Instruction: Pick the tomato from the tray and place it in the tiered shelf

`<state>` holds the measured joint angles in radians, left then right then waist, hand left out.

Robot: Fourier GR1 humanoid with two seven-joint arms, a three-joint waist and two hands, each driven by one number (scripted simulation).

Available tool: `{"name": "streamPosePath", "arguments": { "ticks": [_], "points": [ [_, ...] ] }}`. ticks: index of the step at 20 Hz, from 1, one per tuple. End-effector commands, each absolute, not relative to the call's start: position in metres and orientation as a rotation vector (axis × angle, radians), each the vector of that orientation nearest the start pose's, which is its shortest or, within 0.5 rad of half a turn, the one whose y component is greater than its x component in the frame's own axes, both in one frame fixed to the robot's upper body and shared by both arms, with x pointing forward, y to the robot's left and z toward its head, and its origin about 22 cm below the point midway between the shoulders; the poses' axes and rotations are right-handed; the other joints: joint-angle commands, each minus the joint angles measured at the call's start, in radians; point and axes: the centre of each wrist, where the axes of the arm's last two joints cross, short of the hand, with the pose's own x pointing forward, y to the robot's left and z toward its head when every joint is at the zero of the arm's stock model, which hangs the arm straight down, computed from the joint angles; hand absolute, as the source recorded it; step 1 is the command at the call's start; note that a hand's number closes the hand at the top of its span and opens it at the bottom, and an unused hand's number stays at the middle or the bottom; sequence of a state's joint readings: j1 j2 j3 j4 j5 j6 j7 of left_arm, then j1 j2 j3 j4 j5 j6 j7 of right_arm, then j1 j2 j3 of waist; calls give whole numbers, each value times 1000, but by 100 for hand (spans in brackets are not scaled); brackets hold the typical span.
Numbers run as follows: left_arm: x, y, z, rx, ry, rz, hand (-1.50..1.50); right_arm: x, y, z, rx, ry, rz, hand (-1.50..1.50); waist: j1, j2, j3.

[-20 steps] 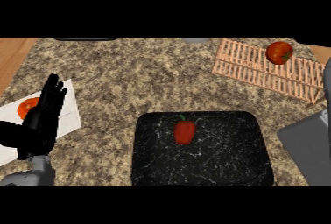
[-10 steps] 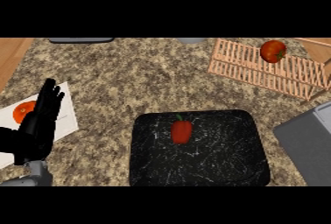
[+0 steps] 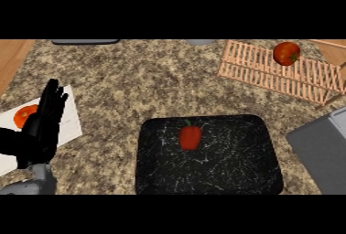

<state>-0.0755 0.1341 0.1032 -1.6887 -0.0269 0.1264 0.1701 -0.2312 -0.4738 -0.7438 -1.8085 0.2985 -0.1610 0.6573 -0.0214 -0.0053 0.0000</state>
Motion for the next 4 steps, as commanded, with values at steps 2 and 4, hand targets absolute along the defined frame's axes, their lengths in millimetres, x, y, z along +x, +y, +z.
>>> {"name": "streamPosePath", "arguments": {
  "ticks": [2, 4],
  "points": [
    [255, 279, 48, 248, -1600, 47, 0, 167, -439, 216, -1060, -1407, -493, -150, 13, 3, 0],
    [264, 285, 66, 256, -1609, 35, 0, 151, -452, 213, -1059, -1438, -520, -150, 12, 3, 0]
  ]
}}
